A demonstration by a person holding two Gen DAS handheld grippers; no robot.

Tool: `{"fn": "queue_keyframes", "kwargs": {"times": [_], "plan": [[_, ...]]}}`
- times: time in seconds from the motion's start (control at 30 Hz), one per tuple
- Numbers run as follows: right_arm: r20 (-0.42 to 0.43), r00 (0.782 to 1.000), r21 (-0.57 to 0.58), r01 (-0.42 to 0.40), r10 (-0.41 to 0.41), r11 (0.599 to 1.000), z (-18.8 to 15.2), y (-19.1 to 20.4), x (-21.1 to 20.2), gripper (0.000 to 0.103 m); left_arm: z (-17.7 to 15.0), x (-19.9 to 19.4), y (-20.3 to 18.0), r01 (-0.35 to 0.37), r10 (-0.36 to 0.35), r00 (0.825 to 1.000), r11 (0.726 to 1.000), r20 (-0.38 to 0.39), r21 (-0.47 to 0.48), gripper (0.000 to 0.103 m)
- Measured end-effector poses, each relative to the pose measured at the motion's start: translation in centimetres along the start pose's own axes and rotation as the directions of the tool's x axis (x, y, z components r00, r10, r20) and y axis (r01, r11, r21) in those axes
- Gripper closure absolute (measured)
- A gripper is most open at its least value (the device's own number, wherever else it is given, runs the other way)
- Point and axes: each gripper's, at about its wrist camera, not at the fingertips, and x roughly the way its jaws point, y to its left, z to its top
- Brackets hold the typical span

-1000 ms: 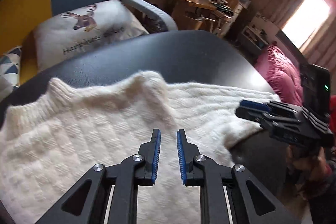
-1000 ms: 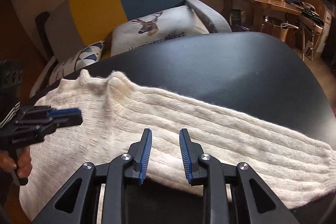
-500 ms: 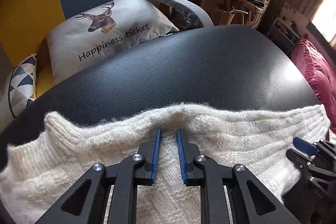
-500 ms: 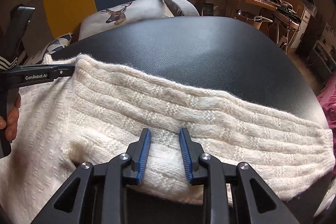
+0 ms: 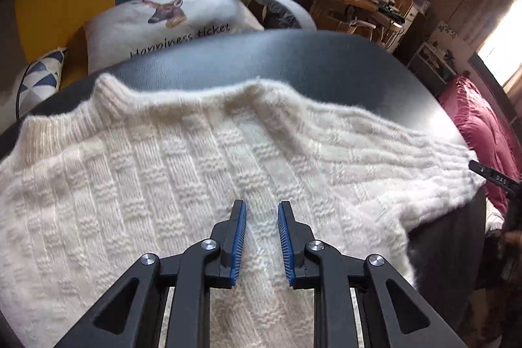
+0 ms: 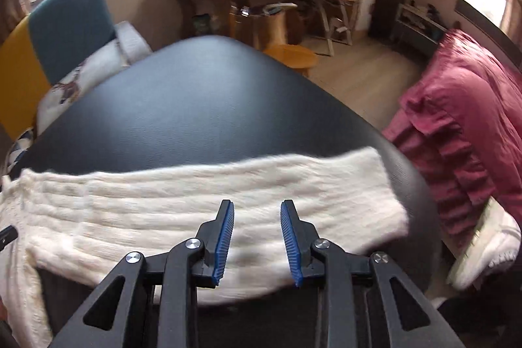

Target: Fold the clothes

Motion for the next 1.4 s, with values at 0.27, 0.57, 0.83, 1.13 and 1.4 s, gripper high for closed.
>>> {"fn": "queue_keyframes", "kwargs": {"times": [0.27,0.57,0.83,1.13,1.4], "plan": [[0.017,0.999,0.043,-0.03,0.029,0.999,-0.3,-1.9,-0.6,0.075,-0.3,-2.7,-0.2,-0.022,0.023,1.0,0.997,0.009,-0.074,0.081],[-0.029,0.887,-0.191,-0.457,0.461,0.869,-5.3,10.8,-6.4,0.074,-9.7,-10.7,2.2,-0.018,0.027,0.997,0.992,0.069,-0.122,0.077],[-0.418,0.702,-0.331,-0.708,0.576,0.623,-15.4,25.3,-6.7,0.074,-17.6,-13.3,5.4,-0.118,0.128,0.991,0.978,0.046,-0.175,0.075],[-0.336,0.845,-0.388,-0.527,0.416,0.756,-14.6,27.8,-5.5,0.085,-16.9,-12.3,6.5,-0.109,0.128,0.99,0.96,0.055,-0.258,0.074],[-0.441,0.749,-0.459,-0.661,0.494,0.593,-21.1,25.2,-12.1,0.074,-20.9,-17.1,8.4,-0.131,0.17,0.978,0.952,0.12,-0.278,0.068]]}}
